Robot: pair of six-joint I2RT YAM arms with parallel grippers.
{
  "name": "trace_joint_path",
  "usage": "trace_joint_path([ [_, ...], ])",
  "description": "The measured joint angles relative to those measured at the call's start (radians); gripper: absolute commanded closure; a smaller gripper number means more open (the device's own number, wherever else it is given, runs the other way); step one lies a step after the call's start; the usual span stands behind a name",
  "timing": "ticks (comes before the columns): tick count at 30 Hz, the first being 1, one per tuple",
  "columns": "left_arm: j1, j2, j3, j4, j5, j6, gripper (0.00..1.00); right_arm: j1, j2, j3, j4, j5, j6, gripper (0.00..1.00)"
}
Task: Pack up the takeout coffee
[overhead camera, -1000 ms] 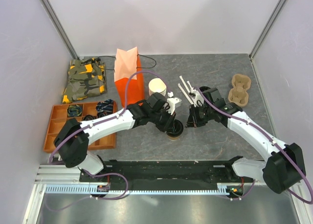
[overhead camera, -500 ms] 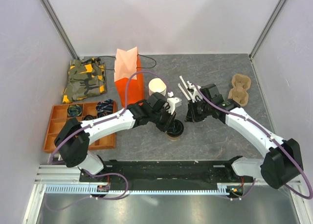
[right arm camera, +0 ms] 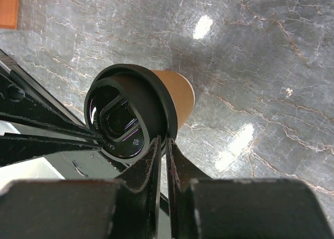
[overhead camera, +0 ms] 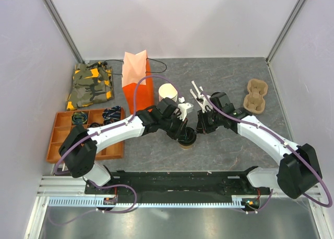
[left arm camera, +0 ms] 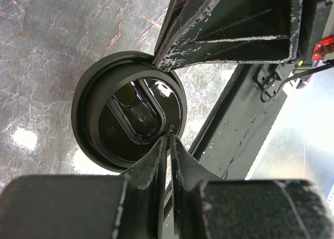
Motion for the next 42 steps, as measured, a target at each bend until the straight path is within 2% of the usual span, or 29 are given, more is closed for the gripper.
trace_joint_path([
  [12,0.0,0.002,0.0,0.006,0.001,-0.004,0.87,0.001,-0.013,0.063,-0.027,0.009,-0.01,0.86],
  [42,0.001,0.003,0.0,0.006,0.001,-0.005,0.87,-0.024,0.024,0.058,-0.031,-0.005,-0.051,0.89],
])
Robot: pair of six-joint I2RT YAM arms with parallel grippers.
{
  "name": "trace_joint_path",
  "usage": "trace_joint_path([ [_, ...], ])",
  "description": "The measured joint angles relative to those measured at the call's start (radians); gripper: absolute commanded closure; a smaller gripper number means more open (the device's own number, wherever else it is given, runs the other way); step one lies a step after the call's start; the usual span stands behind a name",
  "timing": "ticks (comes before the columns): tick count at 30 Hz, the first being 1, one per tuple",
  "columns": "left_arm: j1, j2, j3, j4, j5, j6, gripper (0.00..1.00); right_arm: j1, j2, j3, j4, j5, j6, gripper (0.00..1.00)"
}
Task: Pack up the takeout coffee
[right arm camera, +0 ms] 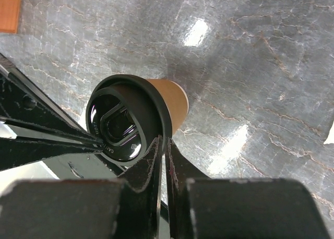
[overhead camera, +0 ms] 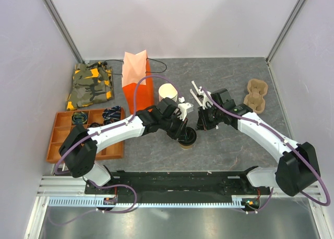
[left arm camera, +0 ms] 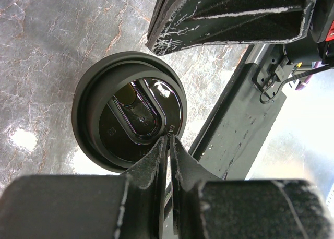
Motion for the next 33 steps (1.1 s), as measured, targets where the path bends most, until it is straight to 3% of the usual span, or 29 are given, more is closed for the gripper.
trace_joint_path([
  [21,0.01,0.007,0.0,0.008,0.011,-0.009,0.88,0.045,0.068,0.006,0.052,0.035,-0.027,0.91],
  [33,0.015,0.008,-0.002,0.014,0.016,-0.011,0.88,0.046,0.052,0.127,-0.074,0.061,-0.063,0.9],
])
